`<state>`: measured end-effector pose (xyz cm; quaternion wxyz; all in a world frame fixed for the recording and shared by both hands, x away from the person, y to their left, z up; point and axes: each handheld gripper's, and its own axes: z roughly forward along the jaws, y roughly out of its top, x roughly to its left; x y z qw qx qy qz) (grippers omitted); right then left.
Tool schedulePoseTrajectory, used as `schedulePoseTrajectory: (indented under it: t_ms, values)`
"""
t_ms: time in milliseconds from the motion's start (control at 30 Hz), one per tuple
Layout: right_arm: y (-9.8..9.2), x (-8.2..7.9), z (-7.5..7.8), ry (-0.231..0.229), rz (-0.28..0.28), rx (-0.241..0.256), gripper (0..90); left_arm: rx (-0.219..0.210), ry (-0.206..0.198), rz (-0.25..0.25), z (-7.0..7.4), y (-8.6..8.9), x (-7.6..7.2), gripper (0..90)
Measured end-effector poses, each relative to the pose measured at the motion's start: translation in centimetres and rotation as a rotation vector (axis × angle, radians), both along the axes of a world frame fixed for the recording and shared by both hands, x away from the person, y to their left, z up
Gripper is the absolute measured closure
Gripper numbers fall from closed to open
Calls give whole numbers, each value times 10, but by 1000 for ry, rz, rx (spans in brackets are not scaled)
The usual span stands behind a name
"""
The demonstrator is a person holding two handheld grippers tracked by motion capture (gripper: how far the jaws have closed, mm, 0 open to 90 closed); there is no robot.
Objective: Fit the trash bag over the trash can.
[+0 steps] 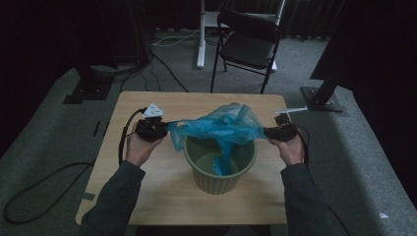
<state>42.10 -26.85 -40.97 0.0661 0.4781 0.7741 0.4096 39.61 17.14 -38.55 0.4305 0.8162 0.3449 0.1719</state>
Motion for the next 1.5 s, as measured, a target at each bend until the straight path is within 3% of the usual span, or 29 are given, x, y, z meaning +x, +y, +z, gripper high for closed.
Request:
schedulePoseTrajectory:
  t_ms: [200, 333, 367, 467, 533, 567, 700, 800, 967, 1100, 1300, 1500]
  values:
    - [-1, -3, 2, 1, 0, -8, 898, -13, 1, 9, 0, 3, 0, 893]
    - [-1, -7, 9, -41, 20, 15, 849, -24, -10, 5, 3, 4, -2, 862]
    - [-2, -10, 18, -86, 38, 33, 797, -27, -17, -3, 7, 4, -4, 850]
    - [-2, -15, 33, -151, 60, 44, 728, -41, -35, -6, 13, 3, -7, 795]
    - [-2, -17, 37, -165, 65, 44, 722, -48, -40, -8, 15, 3, -8, 769]
    - [-2, -20, 45, -198, 60, 42, 702, -57, -51, -9, 19, 2, -10, 755]
    - [-4, -26, 57, -254, 56, 53, 684, -80, -65, -12, 27, 3, -12, 703]
    - [-3, -31, 61, -272, 71, 60, 686, -97, -71, -12, 30, 5, -13, 685]
    - [8, -36, 62, -270, 139, 56, 712, -136, -77, -14, 37, 8, -17, 659]
    - [16, -38, 58, -256, 175, 50, 723, -167, -79, -51, 41, 8, -22, 641]
    - [24, -40, 51, -223, 222, 47, 717, -149, -61, -120, 36, 0, -34, 613]
    - [23, -49, 49, -227, 239, 44, 717, -138, -25, -136, 23, -1, -40, 584]
